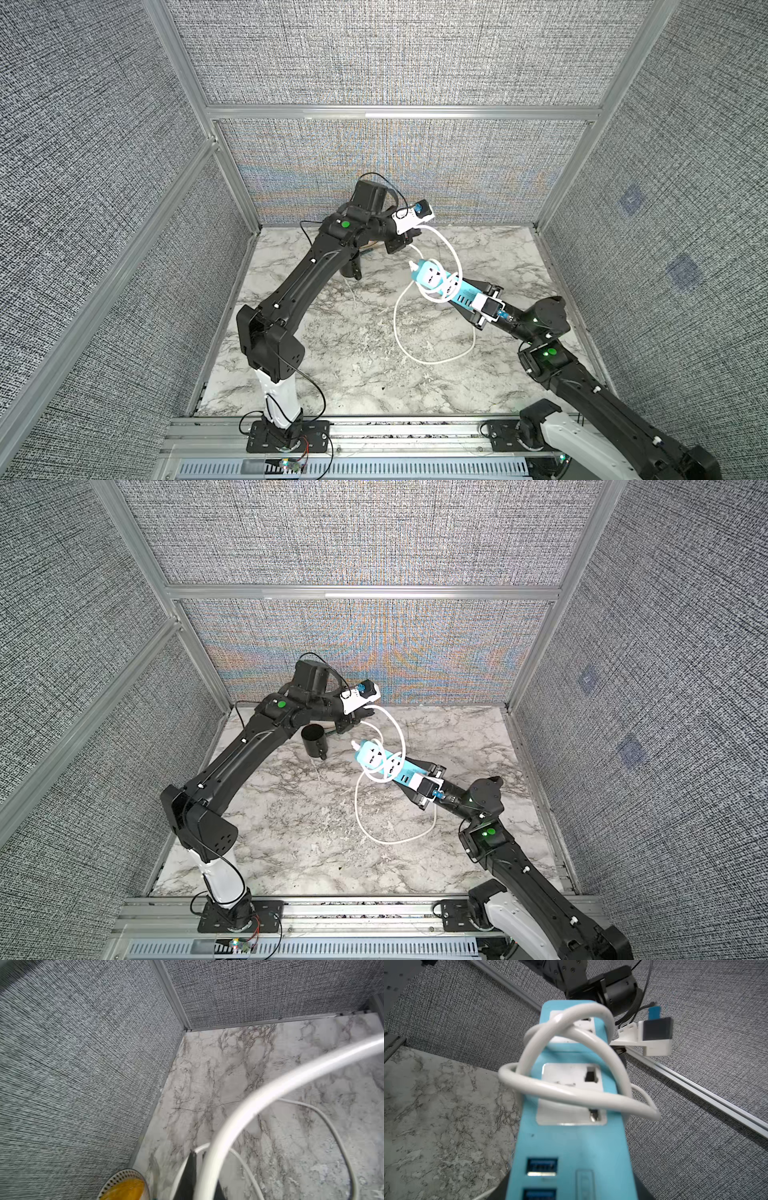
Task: Wrap the cord around the power strip
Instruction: Wrap the power cord around the power strip.
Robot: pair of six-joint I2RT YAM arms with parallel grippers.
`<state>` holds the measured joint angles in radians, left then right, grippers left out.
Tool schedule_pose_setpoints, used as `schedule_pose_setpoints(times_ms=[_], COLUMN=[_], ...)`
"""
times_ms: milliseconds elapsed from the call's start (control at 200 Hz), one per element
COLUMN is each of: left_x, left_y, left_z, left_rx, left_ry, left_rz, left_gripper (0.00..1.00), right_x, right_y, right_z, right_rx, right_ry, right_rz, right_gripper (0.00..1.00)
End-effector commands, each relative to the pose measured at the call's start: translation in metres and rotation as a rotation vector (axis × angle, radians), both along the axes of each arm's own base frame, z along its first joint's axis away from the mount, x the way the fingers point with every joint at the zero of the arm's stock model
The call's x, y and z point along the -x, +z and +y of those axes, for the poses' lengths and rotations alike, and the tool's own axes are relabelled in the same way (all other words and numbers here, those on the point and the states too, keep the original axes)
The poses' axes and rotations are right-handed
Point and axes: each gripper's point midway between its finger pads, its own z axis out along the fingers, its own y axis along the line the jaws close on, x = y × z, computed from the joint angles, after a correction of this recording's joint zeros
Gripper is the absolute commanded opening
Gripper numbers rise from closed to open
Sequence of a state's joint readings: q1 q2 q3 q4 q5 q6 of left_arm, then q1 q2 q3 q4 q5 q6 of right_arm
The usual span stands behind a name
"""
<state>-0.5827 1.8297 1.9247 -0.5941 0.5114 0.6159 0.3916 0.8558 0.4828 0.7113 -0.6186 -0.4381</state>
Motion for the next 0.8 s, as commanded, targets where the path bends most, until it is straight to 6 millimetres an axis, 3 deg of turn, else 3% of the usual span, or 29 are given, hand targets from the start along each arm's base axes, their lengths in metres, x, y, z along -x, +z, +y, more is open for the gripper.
schedule_pose_setpoints(times_ms=[0, 120, 355, 601, 796], left_x=[0.003, 0.010, 0.027, 0.057, 0.071], left_y=[0.022, 0.014, -0.008, -0.022, -0.019], left_z=[-0.013, -0.020, -0.028, -0.041, -0.028], left_rx=[0.160, 0.215, 0.246, 0.172, 0.093], left_ry=[-0.021, -0.050, -0.084, -0.088, -0.058], left_rz=[0.032, 0.108, 0.215, 0.173, 0.112], left_gripper=[0.00, 0.01, 0.00, 0.00, 0.00], right_x=[0.007, 0.000, -0.050, -0.103, -0.134], right_y=[0.046, 0.059, 0.074, 0.056, 0.026], right_z=[-0.012, -0.026, -0.058, -0.084, -0.091], right_rx=[-0.174, -0.289, -0.420, -0.391, -0.252], right_ry=[-0.010, -0.063, -0.329, -0.608, -0.737], right_rz=[-0.112, -0.131, -0.033, 0.109, 0.225], right_gripper=[0.00, 0.00, 0.00, 0.00, 0.00])
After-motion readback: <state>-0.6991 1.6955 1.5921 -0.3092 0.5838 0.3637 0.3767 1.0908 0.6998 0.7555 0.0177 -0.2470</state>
